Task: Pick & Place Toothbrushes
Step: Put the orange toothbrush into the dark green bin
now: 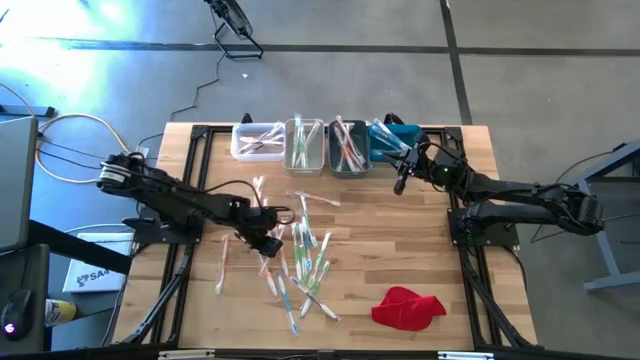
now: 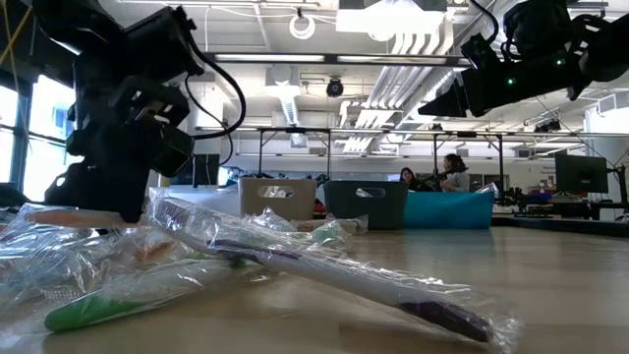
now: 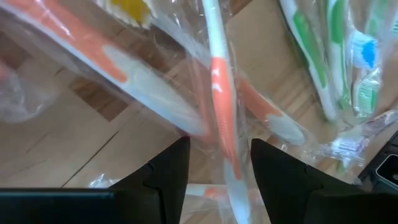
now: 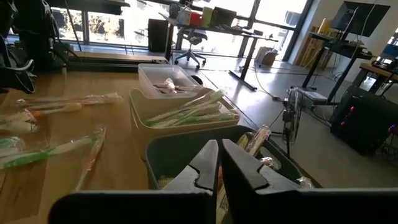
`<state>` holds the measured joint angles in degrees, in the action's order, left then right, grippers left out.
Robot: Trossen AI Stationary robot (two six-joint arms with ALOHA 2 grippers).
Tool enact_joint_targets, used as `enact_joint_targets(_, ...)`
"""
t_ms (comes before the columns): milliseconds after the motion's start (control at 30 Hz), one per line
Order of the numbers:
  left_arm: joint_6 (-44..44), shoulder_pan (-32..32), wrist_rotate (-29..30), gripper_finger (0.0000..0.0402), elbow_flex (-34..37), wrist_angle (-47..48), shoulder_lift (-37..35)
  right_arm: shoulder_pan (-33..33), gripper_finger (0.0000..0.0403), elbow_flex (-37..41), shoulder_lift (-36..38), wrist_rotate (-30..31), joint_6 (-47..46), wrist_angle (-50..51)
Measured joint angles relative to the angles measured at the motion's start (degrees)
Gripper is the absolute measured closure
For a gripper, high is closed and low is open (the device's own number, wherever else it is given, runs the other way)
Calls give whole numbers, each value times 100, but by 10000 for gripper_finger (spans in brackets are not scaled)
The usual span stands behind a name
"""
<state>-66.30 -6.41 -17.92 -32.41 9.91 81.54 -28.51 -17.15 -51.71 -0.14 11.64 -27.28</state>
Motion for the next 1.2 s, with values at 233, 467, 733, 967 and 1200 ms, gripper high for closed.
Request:
enact_joint_targets(233, 2, 3, -82, 231, -4, -11, 11, 0, 391, -2, -1, 20, 0, 8)
enact_joint_targets(467, 16, 2, -104, 232, -4, -6, 2, 0, 391, -1, -1, 20, 0, 10)
enact_joint_targets(733, 206, 0, -433, 304, 9, 87, -33, 0, 391, -2, -1, 20, 0, 10)
enact_joint_targets(967, 311, 0, -532, 355, 9, 74, -33, 0, 391, -2, -1, 18, 0, 12)
enact_joint_targets(1200, 308, 0, -480, 361, 9, 71, -33, -1, 391, -2, -1, 18, 0, 12)
